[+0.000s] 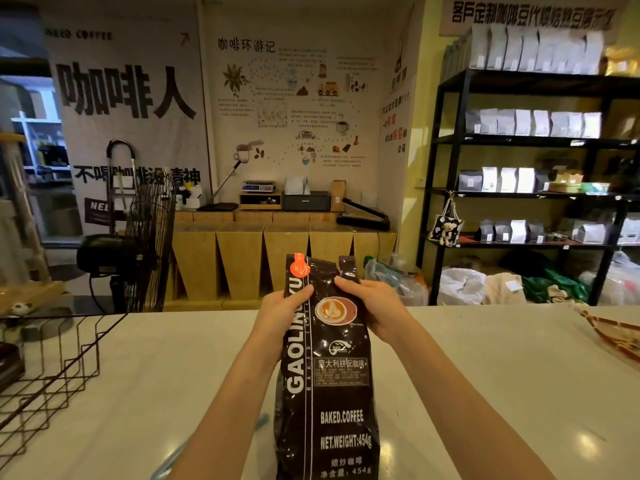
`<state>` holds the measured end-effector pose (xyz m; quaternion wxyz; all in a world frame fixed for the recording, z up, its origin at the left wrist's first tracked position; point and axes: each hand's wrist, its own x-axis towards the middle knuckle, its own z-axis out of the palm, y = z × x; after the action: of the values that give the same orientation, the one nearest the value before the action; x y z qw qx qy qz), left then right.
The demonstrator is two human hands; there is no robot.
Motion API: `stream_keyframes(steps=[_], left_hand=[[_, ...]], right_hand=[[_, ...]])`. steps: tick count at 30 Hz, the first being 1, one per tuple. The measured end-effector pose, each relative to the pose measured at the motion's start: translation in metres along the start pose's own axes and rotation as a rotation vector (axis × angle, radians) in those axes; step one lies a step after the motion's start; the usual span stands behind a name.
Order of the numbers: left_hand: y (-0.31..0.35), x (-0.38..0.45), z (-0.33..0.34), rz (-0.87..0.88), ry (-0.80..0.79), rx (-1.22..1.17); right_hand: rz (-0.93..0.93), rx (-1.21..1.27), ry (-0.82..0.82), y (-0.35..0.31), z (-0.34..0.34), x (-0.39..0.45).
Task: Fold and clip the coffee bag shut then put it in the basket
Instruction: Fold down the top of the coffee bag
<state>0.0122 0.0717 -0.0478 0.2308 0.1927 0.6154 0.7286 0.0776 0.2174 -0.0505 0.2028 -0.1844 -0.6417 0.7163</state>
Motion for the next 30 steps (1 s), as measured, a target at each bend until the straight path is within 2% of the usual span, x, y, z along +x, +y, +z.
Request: stream_keyframes(steps=[2, 7, 20, 25, 30], left_hand=[[0.0, 0.0, 0.0, -0.005, -0.001, -0.005], [-0.004, -0.003, 0.001, -0.019, -0.009, 0.019], [-0.011, -0.007, -0.002, 0.009, 0.148, 0.121], [-0.01, -0.008, -0.002, -0.025, 0.145, 0.032], [-0.01, -0.008, -0.006, -0.05, 0.082, 0.001]], right_hand=[[0.008, 0.021, -0.064, 0.004, -0.006, -0.003], [0.03, -0.106, -0.175, 0.011, -0.017, -0.013], [-0.052, -0.118, -0.124, 0.023, -0.004, -0.015], [-0.047, -0.076, -0.051, 0.02, -0.003, -0.013], [-0.076, -0.004, -0.046, 0.02, 0.001, -0.018]])
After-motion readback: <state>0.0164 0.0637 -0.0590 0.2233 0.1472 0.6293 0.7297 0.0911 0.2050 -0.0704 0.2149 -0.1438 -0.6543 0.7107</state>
